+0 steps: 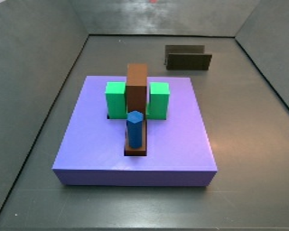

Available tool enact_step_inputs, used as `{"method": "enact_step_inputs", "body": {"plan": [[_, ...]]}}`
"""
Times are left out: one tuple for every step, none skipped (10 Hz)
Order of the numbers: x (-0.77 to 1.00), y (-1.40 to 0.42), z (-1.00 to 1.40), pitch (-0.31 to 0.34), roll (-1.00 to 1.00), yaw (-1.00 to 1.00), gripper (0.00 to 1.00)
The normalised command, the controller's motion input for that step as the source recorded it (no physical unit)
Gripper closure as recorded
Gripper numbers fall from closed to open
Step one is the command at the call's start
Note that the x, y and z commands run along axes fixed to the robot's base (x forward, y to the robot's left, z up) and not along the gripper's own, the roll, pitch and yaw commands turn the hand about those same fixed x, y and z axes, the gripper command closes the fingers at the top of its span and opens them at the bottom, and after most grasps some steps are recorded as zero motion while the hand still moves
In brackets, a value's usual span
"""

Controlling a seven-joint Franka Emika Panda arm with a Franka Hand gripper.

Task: Pick up the red object. Move up. Move to above the board. Insert the red object.
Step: Move to above the board.

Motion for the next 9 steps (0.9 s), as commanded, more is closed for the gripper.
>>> {"method": "enact_step_inputs", "body": {"plan": [[0.04, 0.0, 0.18, 0.066, -0.03, 0.0, 1.0], [-0.19, -1.4, 0.29, 0.243, -0.05, 0.36, 1.0], [-0.2, -1.4, 0.29, 0.24, -0.02, 0.33, 1.0], [-0.18, -1.4, 0.31, 0.17, 0.05, 0.22, 1.0], [-0.16, -1.4, 0.3, 0.143, 0.02, 0.12, 1.0], [-0.15, -1.4, 0.31, 0.116, 0.03, 0.05, 1.0], [-0.07, -0.87, 0.2, 0.109, 0.02, 0.04, 1.0], [0.02, -0.39, 0.09, 0.116, 0.0, 0.02, 1.0], [0.03, -0.27, 0.06, 0.117, 0.0, 0.02, 1.0]]}}
